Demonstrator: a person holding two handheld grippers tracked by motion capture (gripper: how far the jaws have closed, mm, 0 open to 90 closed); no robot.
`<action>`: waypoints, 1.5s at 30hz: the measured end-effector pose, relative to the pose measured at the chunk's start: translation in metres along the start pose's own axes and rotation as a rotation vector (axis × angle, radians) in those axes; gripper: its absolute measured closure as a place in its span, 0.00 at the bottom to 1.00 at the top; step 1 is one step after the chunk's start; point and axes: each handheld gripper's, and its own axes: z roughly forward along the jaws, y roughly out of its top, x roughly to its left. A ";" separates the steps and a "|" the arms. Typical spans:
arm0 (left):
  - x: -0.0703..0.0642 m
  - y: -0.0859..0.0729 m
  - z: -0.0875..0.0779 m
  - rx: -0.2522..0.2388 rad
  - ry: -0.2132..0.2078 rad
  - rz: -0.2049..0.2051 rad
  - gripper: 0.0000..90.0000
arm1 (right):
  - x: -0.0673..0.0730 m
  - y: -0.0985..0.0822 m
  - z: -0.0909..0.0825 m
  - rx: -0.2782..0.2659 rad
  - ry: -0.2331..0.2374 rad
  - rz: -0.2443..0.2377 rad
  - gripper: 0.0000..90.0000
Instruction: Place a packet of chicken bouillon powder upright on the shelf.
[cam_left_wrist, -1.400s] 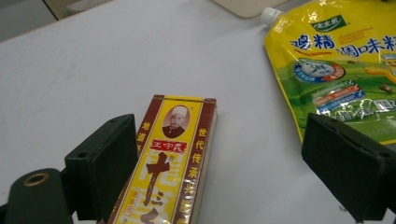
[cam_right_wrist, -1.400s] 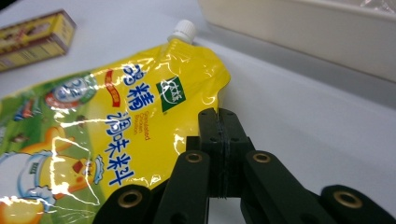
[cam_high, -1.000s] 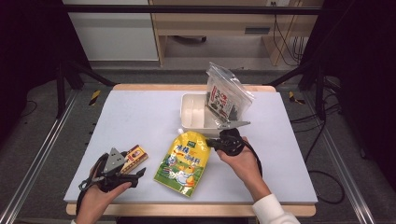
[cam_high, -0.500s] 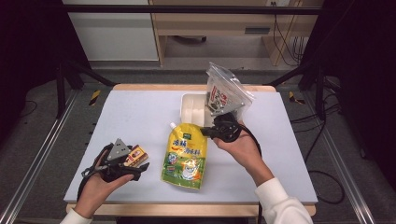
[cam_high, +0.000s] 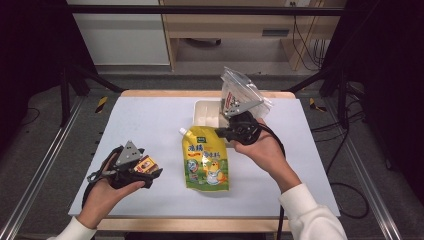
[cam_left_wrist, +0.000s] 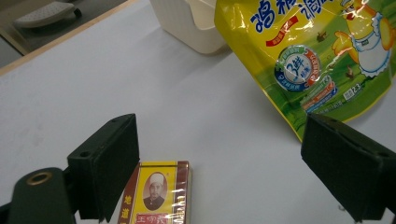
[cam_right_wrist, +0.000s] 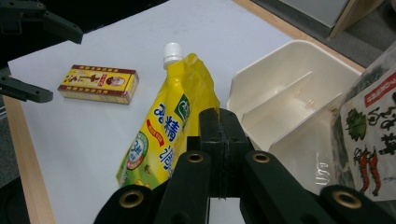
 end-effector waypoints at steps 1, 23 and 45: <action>0.000 0.003 0.000 -0.001 0.000 0.005 0.13 | -0.001 0.004 -0.002 -0.005 -0.002 -0.007 1.00; -0.002 0.022 -0.004 -0.015 -0.005 0.034 0.13 | 0.004 0.033 -0.012 -0.017 -0.025 -0.085 1.00; -0.002 0.039 -0.011 -0.034 -0.006 0.077 0.15 | 0.040 0.031 -0.017 -0.032 0.071 -0.205 1.00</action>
